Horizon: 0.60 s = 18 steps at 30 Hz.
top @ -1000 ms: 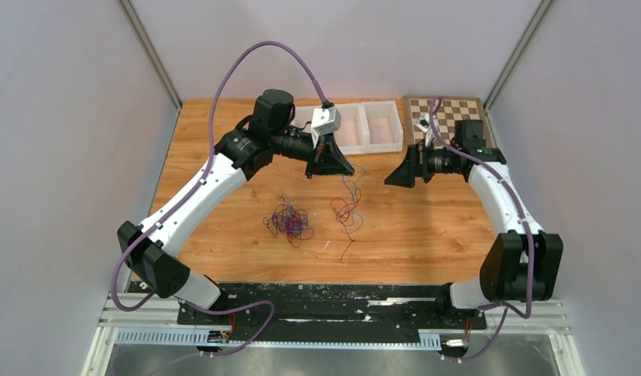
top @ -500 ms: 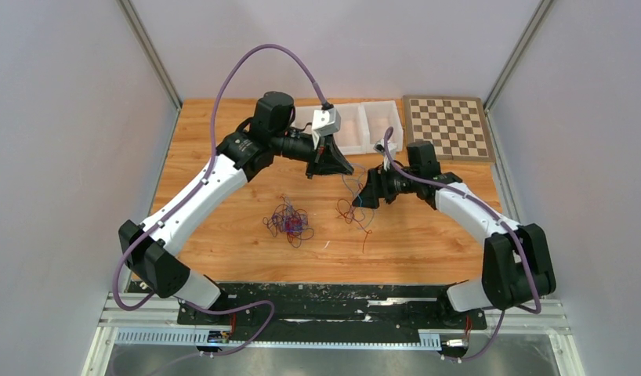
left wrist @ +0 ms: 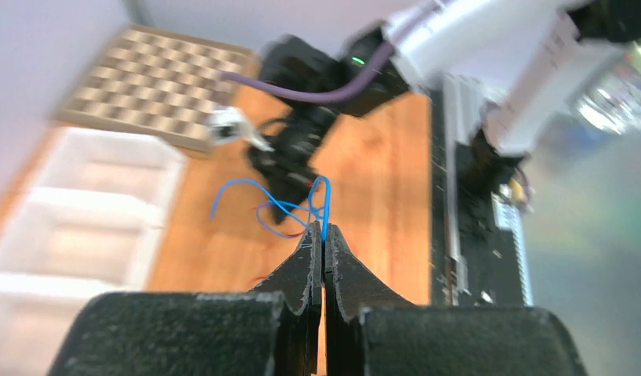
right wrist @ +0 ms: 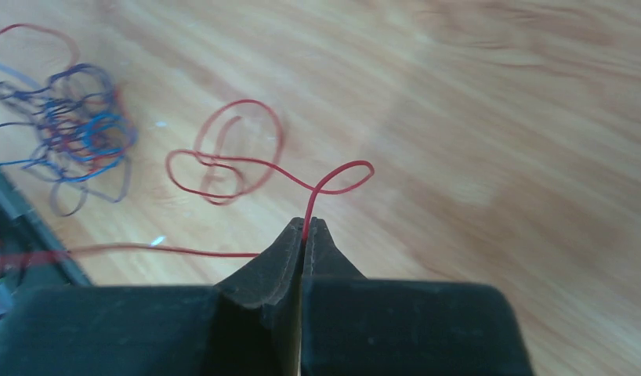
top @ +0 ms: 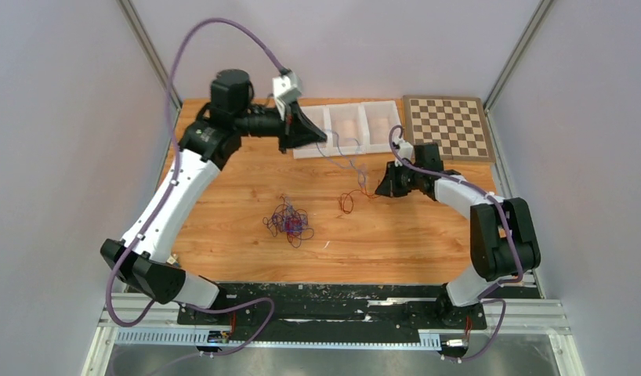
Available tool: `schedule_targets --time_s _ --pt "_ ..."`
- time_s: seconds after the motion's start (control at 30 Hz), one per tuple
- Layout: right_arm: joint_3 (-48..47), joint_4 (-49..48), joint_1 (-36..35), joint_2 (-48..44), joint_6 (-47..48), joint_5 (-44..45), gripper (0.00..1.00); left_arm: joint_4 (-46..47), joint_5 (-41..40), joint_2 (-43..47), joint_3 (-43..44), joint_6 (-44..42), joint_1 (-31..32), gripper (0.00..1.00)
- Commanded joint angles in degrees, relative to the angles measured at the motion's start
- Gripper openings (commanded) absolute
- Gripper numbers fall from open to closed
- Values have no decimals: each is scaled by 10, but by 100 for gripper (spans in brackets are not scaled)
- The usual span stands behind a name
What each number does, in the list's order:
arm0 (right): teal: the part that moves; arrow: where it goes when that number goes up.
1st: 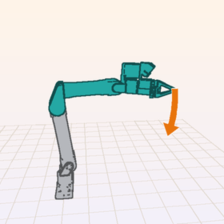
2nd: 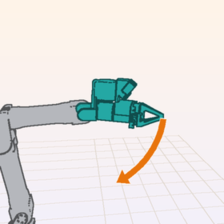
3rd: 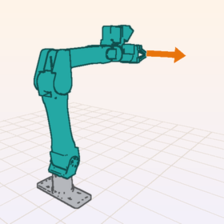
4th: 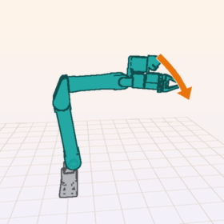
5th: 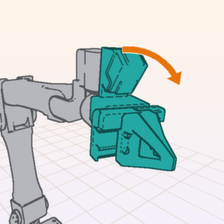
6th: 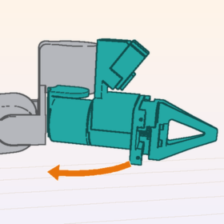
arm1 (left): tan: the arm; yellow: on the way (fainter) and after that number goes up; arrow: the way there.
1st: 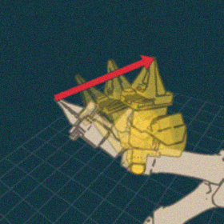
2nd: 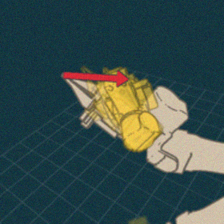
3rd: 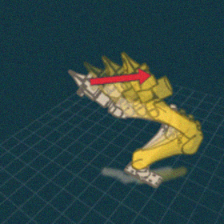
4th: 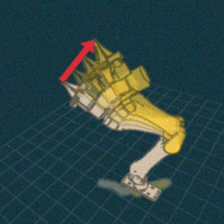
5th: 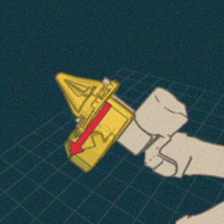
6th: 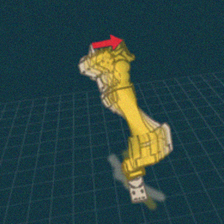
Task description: Untangle the cables
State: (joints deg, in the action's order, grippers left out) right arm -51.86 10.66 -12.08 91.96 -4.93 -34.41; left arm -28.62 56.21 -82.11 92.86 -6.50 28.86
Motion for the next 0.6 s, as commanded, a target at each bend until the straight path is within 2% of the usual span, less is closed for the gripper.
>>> schedule_targets --time_s 0.0,0.17,0.27,0.47,0.57 --pt "1 16 49 -12 81 65 0 30 15 28 106 100 -96 0" --pt "5 42 86 1 120 80 0 31 1 -6 240 126 -138 0" --pt "-4 52 99 -1 129 75 0 28 -30 -27 284 127 -146 0" --pt "-76 84 107 -77 131 4 0 38 -147 -61 274 90 -148 0" --pt "-111 94 107 -124 125 -51 0 71 -157 -84 263 91 -149 0"
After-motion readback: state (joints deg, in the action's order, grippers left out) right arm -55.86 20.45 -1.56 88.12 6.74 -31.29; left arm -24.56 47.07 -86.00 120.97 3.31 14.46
